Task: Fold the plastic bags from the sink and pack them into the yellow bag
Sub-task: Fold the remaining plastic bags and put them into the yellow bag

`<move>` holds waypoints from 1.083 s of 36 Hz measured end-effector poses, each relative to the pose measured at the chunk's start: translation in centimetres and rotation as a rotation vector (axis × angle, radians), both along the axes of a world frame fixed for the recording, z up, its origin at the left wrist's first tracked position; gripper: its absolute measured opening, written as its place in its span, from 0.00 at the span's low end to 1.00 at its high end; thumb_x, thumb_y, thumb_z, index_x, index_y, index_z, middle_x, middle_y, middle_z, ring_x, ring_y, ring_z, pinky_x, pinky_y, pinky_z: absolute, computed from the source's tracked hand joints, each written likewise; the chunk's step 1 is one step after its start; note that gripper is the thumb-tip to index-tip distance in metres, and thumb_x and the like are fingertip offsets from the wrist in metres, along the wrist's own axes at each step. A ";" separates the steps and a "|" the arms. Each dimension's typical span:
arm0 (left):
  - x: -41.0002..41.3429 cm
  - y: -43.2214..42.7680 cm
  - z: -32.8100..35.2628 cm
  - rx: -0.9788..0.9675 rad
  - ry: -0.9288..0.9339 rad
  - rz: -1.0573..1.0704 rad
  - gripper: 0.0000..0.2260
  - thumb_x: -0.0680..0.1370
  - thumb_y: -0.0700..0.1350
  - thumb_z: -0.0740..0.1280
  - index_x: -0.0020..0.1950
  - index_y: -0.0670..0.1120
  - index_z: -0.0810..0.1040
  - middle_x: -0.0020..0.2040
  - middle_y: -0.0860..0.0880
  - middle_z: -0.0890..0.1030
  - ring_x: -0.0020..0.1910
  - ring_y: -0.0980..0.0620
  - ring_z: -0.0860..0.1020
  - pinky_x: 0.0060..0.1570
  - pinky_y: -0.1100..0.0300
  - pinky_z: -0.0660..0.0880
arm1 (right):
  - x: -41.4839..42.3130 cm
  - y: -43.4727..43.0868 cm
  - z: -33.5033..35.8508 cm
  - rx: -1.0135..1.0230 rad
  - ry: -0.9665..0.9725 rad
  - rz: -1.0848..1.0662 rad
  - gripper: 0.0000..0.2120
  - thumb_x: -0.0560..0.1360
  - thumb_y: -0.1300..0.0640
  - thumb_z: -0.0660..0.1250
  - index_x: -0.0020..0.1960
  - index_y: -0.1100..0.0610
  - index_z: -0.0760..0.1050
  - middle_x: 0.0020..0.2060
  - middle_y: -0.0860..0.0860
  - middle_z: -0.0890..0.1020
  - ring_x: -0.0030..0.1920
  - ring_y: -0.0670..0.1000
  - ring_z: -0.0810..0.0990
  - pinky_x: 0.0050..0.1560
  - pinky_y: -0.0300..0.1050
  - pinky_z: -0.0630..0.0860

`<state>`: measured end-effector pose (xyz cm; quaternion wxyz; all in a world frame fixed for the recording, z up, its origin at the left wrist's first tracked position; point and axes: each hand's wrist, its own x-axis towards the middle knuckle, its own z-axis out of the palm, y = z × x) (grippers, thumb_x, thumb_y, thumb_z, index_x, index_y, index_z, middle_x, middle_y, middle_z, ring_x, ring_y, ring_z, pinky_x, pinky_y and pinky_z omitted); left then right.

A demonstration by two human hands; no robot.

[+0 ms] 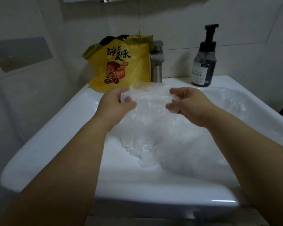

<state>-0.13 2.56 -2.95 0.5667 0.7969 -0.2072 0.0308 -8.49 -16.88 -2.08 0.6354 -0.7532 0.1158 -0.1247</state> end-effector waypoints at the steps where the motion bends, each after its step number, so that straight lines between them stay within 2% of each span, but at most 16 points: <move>1: -0.1 0.1 -0.1 0.051 -0.029 0.018 0.19 0.73 0.40 0.74 0.63 0.47 0.78 0.55 0.50 0.81 0.53 0.52 0.80 0.49 0.65 0.75 | -0.1 -0.1 -0.1 -0.112 0.018 -0.023 0.30 0.72 0.68 0.70 0.72 0.60 0.67 0.63 0.57 0.75 0.54 0.53 0.80 0.54 0.41 0.76; 4: -0.3 0.2 -0.2 0.112 -0.085 0.042 0.08 0.71 0.42 0.76 0.47 0.50 0.81 0.41 0.54 0.81 0.40 0.55 0.79 0.39 0.70 0.73 | -0.1 -0.1 -0.3 -0.295 0.026 -0.051 0.25 0.74 0.61 0.71 0.69 0.57 0.70 0.55 0.54 0.78 0.47 0.49 0.80 0.43 0.35 0.76; 6: -0.3 0.2 0.0 0.062 -0.051 0.041 0.06 0.71 0.43 0.76 0.42 0.50 0.80 0.38 0.54 0.79 0.37 0.57 0.77 0.36 0.72 0.72 | -0.1 -0.2 -0.3 -0.329 0.006 -0.070 0.17 0.76 0.57 0.69 0.64 0.57 0.75 0.52 0.53 0.80 0.45 0.48 0.79 0.45 0.37 0.77; 9: -0.2 0.2 0.5 -0.121 0.151 -0.045 0.03 0.75 0.41 0.71 0.44 0.49 0.80 0.40 0.53 0.83 0.41 0.55 0.81 0.41 0.65 0.76 | -0.1 -0.7 0.0 -0.245 -0.001 -0.115 0.05 0.77 0.55 0.67 0.52 0.54 0.76 0.51 0.52 0.80 0.51 0.51 0.78 0.56 0.47 0.76; 11: -0.2 0.2 0.9 -0.276 0.287 -0.123 0.04 0.77 0.38 0.67 0.48 0.46 0.80 0.43 0.50 0.84 0.45 0.52 0.82 0.43 0.61 0.78 | 0.0 -0.9 0.3 -0.136 -0.023 -0.115 0.04 0.77 0.55 0.67 0.51 0.53 0.76 0.51 0.50 0.79 0.55 0.52 0.77 0.62 0.51 0.74; 13: -0.4 0.0 1.3 -0.402 0.367 -0.170 0.05 0.78 0.37 0.65 0.50 0.44 0.80 0.42 0.49 0.85 0.42 0.53 0.83 0.40 0.61 0.79 | 0.1 -0.8 0.5 -0.016 -0.047 -0.083 0.07 0.77 0.56 0.66 0.54 0.55 0.76 0.51 0.48 0.78 0.58 0.52 0.76 0.64 0.52 0.72; 15: -0.6 -0.3 1.5 -0.448 0.400 -0.158 0.06 0.79 0.38 0.64 0.49 0.45 0.80 0.40 0.49 0.84 0.38 0.54 0.82 0.34 0.62 0.78 | 0.0 -0.4 0.8 0.170 -0.098 -0.017 0.08 0.78 0.59 0.64 0.57 0.60 0.75 0.51 0.51 0.79 0.57 0.52 0.78 0.59 0.49 0.76; 17: -0.6 -0.4 1.4 -0.390 0.376 -0.094 0.05 0.80 0.42 0.64 0.51 0.48 0.79 0.42 0.49 0.83 0.38 0.53 0.81 0.30 0.62 0.78 | -0.1 0.0 1.0 0.317 -0.153 0.035 0.04 0.79 0.62 0.62 0.52 0.60 0.75 0.46 0.54 0.80 0.47 0.51 0.82 0.49 0.46 0.80; 19: -0.6 -0.4 1.3 -0.301 0.332 -0.032 0.05 0.81 0.46 0.64 0.55 0.50 0.77 0.45 0.48 0.79 0.34 0.53 0.76 0.26 0.65 0.74 | -0.1 0.3 1.1 0.325 -0.155 0.014 0.04 0.80 0.62 0.61 0.51 0.60 0.74 0.42 0.55 0.80 0.42 0.51 0.82 0.45 0.46 0.82; 21: -0.5 -0.3 1.1 -0.257 0.285 0.001 0.07 0.80 0.49 0.64 0.57 0.50 0.76 0.42 0.50 0.77 0.29 0.55 0.72 0.25 0.67 0.71 | -0.1 0.3 1.0 0.284 -0.131 -0.041 0.04 0.80 0.61 0.61 0.50 0.60 0.74 0.40 0.55 0.79 0.39 0.50 0.80 0.40 0.43 0.82; 25: -0.3 -0.2 0.8 -0.212 0.226 -0.027 0.08 0.80 0.52 0.65 0.47 0.49 0.76 0.28 0.56 0.74 0.21 0.61 0.71 0.23 0.68 0.69 | -0.2 0.1 1.0 0.296 -0.118 -0.085 0.06 0.80 0.61 0.61 0.46 0.62 0.74 0.35 0.54 0.73 0.35 0.49 0.74 0.34 0.38 0.80; 28: 0.0 0.0 1.0 -0.288 0.278 -0.014 0.07 0.79 0.51 0.66 0.48 0.48 0.78 0.28 0.58 0.78 0.25 0.62 0.75 0.27 0.67 0.72 | -0.2 0.1 1.1 0.362 -0.116 -0.077 0.06 0.80 0.62 0.61 0.45 0.62 0.73 0.34 0.54 0.72 0.34 0.49 0.73 0.34 0.39 0.80; 30: 0.5 0.2 1.1 -0.389 0.348 -0.028 0.06 0.80 0.49 0.65 0.50 0.49 0.79 0.39 0.55 0.83 0.37 0.59 0.81 0.38 0.62 0.78 | -0.3 0.0 1.1 0.423 -0.105 -0.032 0.07 0.80 0.63 0.61 0.44 0.62 0.73 0.33 0.54 0.72 0.33 0.49 0.73 0.36 0.40 0.82; 33: 1.0 0.5 1.1 -0.509 0.445 -0.075 0.07 0.82 0.48 0.62 0.57 0.49 0.77 0.53 0.51 0.83 0.52 0.52 0.81 0.53 0.54 0.78 | -0.4 -0.2 1.2 0.493 -0.060 0.047 0.05 0.80 0.63 0.61 0.47 0.62 0.74 0.30 0.53 0.77 0.31 0.48 0.77 0.38 0.42 0.82; 36: 1.3 0.4 1.0 -0.579 0.496 -0.090 0.10 0.83 0.46 0.59 0.61 0.46 0.74 0.57 0.47 0.81 0.53 0.49 0.81 0.51 0.51 0.80 | -0.2 -0.2 1.1 0.535 -0.043 0.089 0.04 0.80 0.64 0.59 0.51 0.61 0.73 0.31 0.53 0.78 0.31 0.48 0.78 0.39 0.43 0.82; 39: 1.2 0.1 0.8 -0.484 0.426 0.032 0.08 0.84 0.47 0.56 0.59 0.47 0.73 0.53 0.49 0.80 0.46 0.53 0.81 0.38 0.59 0.80 | -0.2 -0.1 1.3 0.600 -0.015 0.108 0.13 0.80 0.69 0.57 0.62 0.61 0.71 0.36 0.54 0.81 0.33 0.48 0.80 0.40 0.43 0.82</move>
